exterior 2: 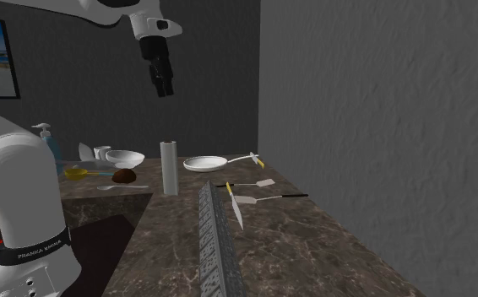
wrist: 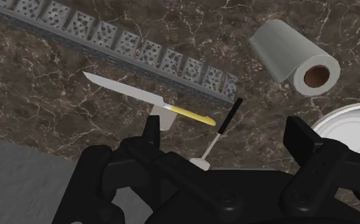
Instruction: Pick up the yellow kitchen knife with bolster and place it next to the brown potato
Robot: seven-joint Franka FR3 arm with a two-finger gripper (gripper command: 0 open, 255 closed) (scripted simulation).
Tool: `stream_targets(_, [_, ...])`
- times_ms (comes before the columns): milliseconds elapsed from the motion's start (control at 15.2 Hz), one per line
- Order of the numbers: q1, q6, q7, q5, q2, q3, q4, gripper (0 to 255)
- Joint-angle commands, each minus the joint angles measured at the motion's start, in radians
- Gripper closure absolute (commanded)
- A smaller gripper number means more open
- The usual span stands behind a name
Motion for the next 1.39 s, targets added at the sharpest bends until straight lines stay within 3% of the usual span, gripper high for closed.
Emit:
stream_targets(0, [0.0, 0.0, 0.0, 0.0, 0.0, 0.0, 0.0, 0])
stream_targets(792, [0.103, 0.267, -0.56, -0.112, 0.237, -0.269, -0.11, 0])
stream_targets(1320, [0.181, 0.454, -0.946, -0.104, 0.52, -0.422, -0.072, 0])
